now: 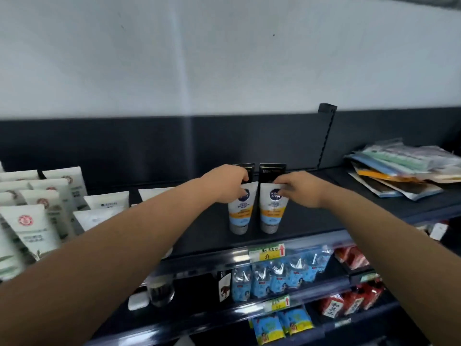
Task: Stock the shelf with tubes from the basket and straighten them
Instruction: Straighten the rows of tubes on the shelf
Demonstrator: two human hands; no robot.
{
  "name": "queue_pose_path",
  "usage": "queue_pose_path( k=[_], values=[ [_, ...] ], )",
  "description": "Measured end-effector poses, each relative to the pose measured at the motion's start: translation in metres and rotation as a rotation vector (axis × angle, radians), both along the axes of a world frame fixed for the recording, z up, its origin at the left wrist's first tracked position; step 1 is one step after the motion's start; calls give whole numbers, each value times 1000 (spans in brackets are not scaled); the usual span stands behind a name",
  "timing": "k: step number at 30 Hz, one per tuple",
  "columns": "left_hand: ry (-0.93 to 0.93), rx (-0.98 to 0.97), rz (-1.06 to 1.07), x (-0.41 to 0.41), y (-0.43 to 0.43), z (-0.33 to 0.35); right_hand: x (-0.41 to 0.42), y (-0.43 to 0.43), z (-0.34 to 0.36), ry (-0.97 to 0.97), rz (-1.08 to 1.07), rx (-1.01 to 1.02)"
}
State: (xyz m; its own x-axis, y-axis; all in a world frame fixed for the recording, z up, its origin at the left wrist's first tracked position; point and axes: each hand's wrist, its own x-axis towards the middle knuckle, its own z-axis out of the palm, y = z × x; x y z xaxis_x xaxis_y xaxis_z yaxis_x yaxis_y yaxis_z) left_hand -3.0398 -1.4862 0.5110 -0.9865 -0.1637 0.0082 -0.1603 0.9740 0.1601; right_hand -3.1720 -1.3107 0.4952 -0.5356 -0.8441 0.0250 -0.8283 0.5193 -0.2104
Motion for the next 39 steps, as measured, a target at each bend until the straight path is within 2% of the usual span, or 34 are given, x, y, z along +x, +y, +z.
queue_pose_path(
  k=[4,10,18,25,29,31,35,36,37,39],
  values=[
    [-1,102,71,-7,7,-15,-17,11,-8,-17,85,-70],
    [-15,210,111,0,14,-21,-28,17,-5,-78,224,-15],
    [-71,236,99,6,20,-17,-37,21,4,-113,278,76],
    [-186,145,76,1,19,-10,-43,18,8,-104,302,154],
    [-293,143,82,-1,16,5,-48,17,21,-224,302,136],
    [-197,167,96,-3,12,16,-49,17,31,-278,313,59],
    [262,157,174,-15,0,26,-57,5,35,-51,233,-298],
    [323,162,200,-19,-3,24,-58,0,33,-8,204,-351],
    [338,169,221,-24,-6,21,-62,-6,31,8,177,-356],
    [257,200,253,-33,-12,12,-65,-16,28,-10,149,-237]
  ],
)
